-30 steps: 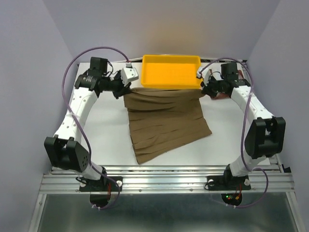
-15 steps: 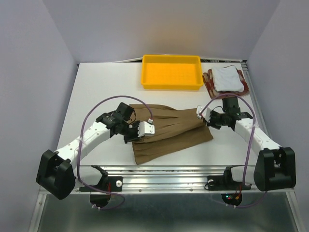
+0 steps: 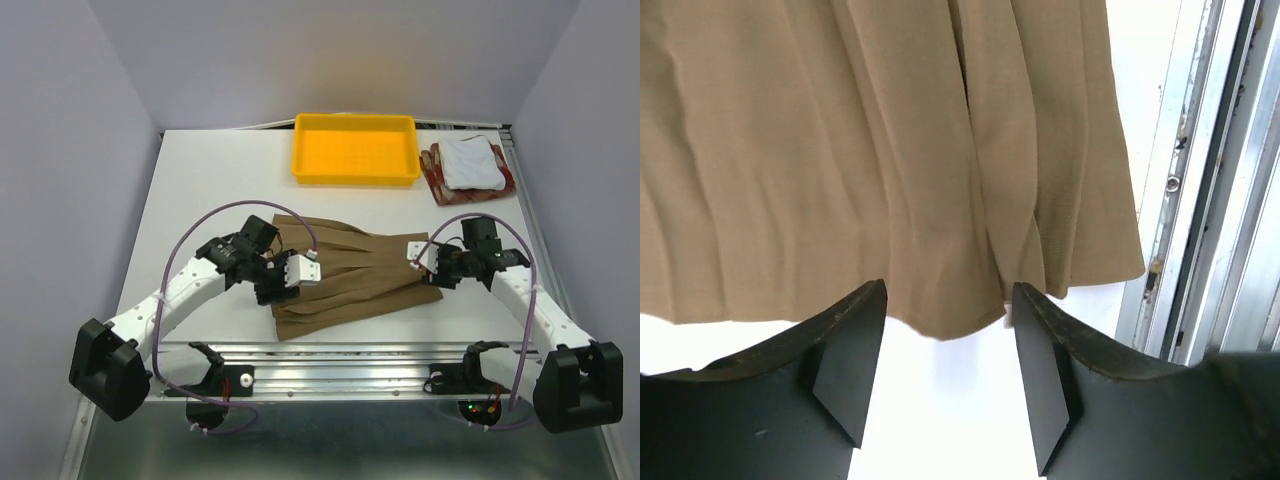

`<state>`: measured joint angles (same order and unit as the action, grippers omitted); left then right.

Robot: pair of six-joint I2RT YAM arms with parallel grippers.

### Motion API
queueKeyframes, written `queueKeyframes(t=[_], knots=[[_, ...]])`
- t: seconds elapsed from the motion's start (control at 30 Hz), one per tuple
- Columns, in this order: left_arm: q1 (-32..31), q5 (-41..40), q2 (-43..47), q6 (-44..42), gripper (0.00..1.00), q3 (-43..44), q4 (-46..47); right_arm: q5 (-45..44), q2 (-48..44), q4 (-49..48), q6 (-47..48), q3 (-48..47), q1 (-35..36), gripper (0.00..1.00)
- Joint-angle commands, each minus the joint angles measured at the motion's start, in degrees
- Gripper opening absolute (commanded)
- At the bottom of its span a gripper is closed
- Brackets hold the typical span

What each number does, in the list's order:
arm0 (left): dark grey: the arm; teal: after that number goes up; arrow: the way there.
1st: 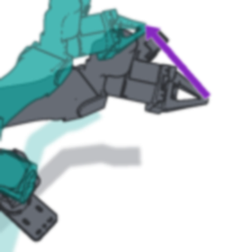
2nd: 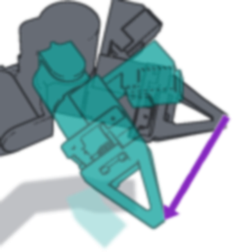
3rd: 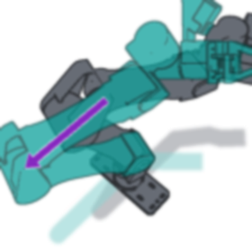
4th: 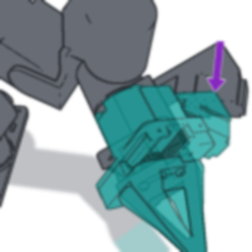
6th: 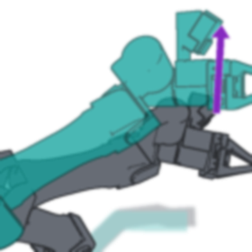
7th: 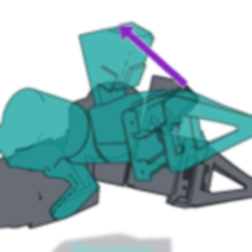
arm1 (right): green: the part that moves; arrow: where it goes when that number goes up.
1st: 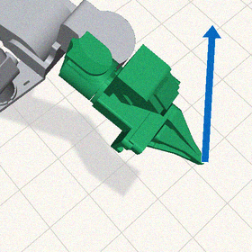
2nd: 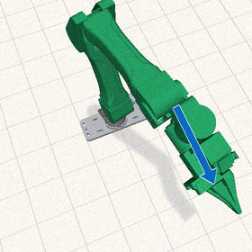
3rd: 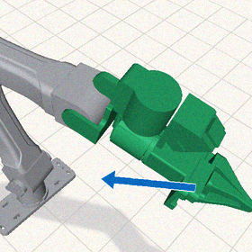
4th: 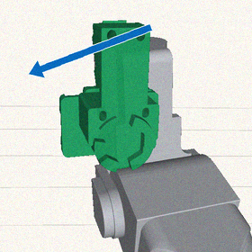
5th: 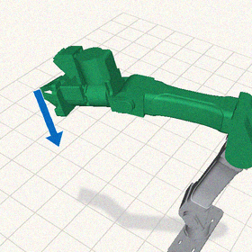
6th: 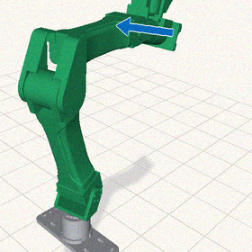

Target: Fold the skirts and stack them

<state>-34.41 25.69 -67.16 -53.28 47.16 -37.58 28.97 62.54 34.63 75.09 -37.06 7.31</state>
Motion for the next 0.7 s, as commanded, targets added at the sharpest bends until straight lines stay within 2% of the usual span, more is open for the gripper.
queueKeyframes(t=[0.0, 0.13, 0.23, 0.37, 0.4, 0.47, 0.67], knots=[[-0.3, -0.1, 3.0, 2.4, 0.65, 6.9, -2.7, 2.0, -3.7, 3.4, -3.5, -6.4, 0.2, 0.59], [-0.8, -0.6, -4.1, 8.8, 0.59, 9.1, 0.8, 4.8, -1.5, 2.8, -11.7, -10.0, 0.2, 0.59], [-0.8, -2.2, -10.9, 15.5, 0.49, 9.1, 6.3, 5.4, 7.6, 2.2, -17.1, -15.0, 0.2, 0.58], [-0.8, -5.1, -19.8, 21.4, 0.4, 9.6, 9.7, 6.8, 18.4, 5.0, -21.6, -22.0, 0.9, 0.52], [-0.4, -5.2, -23.6, 22.1, 0.36, 10.8, 9.4, 6.3, 20.3, 5.6, -22.3, -23.7, 1.0, 0.48], [0.4, -5.9, -26.9, 22.8, 0.35, 12.4, 9.7, 5.5, 24.5, 4.8, -22.7, -24.3, 1.5, 0.47], [7.0, -9.6, -37.5, 17.2, 0.27, 19.6, 10.6, 1.3, 29.5, 1.2, -21.8, -20.6, 2.7, 0.43]])
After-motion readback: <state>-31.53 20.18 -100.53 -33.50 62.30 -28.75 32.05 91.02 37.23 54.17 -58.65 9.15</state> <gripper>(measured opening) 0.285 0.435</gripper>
